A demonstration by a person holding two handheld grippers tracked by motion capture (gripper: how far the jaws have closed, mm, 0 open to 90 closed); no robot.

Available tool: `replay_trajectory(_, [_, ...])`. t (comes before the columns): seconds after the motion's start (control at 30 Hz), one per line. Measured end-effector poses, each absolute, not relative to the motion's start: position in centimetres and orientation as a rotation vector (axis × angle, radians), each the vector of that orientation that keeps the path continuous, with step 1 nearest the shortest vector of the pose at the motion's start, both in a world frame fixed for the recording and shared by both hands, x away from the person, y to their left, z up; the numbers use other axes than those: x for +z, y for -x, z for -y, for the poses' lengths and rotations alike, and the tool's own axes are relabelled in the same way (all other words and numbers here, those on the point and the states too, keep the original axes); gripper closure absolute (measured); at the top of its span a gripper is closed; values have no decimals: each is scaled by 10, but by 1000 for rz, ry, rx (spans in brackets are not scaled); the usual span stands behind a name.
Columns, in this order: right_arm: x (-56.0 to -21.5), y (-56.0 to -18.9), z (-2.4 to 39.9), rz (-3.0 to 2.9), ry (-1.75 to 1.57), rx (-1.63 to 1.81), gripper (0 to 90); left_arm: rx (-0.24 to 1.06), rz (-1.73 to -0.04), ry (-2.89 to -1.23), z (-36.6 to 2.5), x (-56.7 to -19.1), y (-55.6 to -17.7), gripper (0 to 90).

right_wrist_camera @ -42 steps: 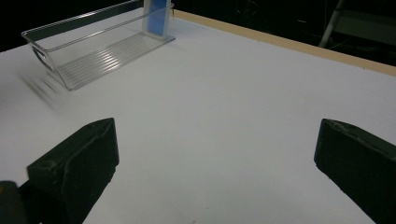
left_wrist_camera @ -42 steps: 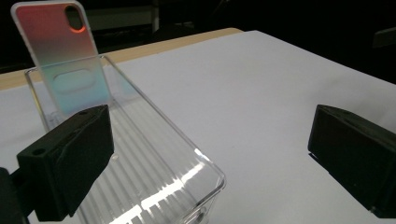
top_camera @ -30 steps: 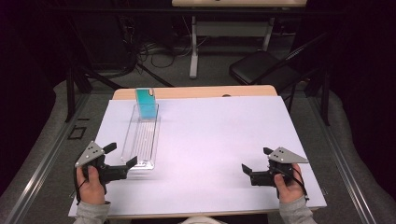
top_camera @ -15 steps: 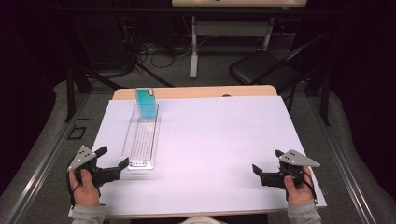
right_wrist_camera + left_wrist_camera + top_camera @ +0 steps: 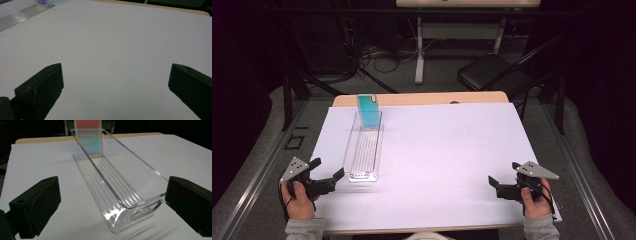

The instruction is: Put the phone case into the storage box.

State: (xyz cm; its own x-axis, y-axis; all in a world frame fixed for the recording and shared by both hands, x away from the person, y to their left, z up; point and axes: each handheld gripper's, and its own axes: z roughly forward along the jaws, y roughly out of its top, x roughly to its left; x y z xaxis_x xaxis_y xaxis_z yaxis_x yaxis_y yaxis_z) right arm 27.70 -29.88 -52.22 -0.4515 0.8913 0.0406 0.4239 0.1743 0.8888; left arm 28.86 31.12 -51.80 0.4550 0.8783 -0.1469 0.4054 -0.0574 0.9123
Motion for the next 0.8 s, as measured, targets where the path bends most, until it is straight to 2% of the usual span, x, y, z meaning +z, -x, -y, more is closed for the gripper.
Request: replay_trajectory(0.8, [-545,-290,316,-1943,-1327,1185,0,554,-1181,-1675,-321,-534,-297,3])
